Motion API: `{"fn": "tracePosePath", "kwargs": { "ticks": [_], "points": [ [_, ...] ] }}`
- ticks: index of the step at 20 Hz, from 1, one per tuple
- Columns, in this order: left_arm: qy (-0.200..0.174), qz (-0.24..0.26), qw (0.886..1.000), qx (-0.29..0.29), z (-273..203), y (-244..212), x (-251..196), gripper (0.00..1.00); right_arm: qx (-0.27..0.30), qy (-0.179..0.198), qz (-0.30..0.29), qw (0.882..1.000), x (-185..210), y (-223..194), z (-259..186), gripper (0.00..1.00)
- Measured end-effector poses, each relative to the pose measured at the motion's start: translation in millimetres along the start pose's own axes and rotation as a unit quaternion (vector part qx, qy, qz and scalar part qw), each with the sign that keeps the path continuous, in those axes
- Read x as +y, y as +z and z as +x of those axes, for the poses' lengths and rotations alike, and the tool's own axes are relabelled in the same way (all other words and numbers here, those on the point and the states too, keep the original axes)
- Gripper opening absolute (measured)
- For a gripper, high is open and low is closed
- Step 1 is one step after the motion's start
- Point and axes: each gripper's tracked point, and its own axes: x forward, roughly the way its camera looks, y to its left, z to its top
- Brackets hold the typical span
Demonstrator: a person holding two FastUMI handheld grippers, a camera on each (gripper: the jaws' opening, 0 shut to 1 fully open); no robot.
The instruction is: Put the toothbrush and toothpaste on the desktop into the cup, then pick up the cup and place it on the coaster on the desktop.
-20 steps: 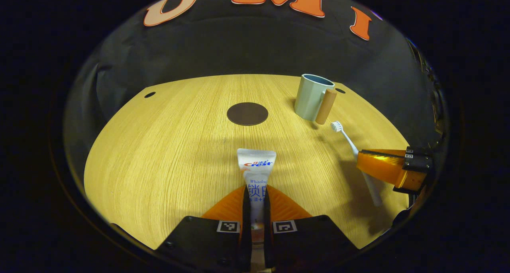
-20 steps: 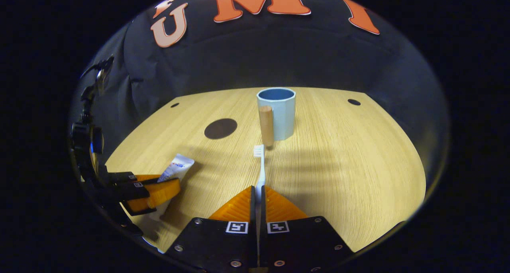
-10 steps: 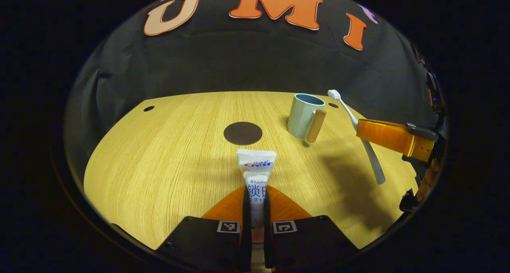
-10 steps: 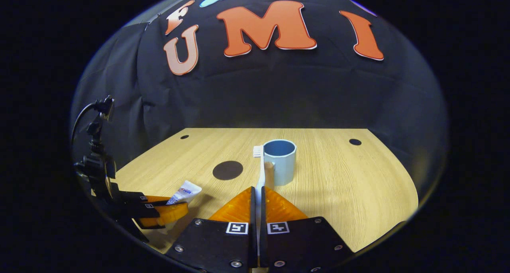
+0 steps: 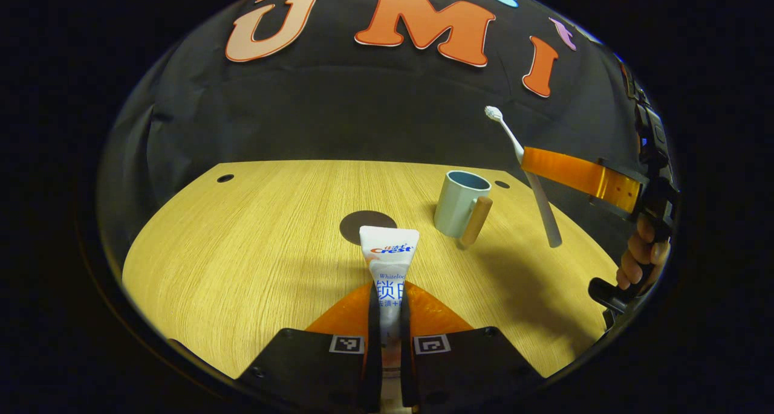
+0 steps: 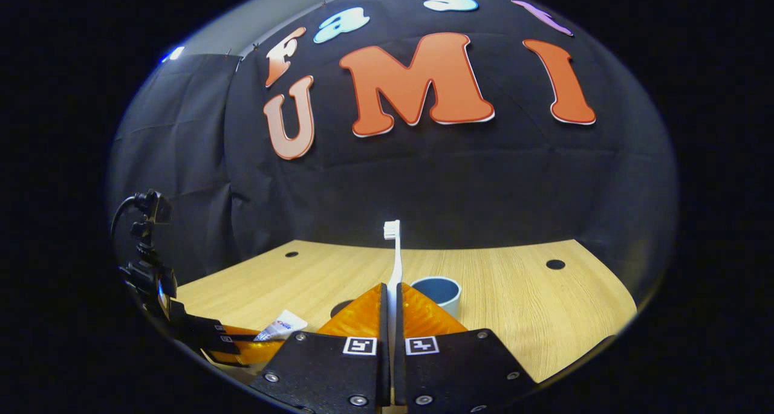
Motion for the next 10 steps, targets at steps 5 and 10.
{"fn": "tracePosePath", "kwargs": {
  "ticks": [5, 10],
  "points": [
    [-0.008, -0.004, 1.0, -0.029, -18, 8, 7, 0.16, -0.056, 0.026, 0.028, 0.998, -3, 20, 24, 0.03],
    [-0.008, -0.01, 0.999, -0.049, -20, 9, 11, 0.16, -0.108, 0.038, 0.056, 0.992, -19, 33, 53, 0.03]
  ]
}}
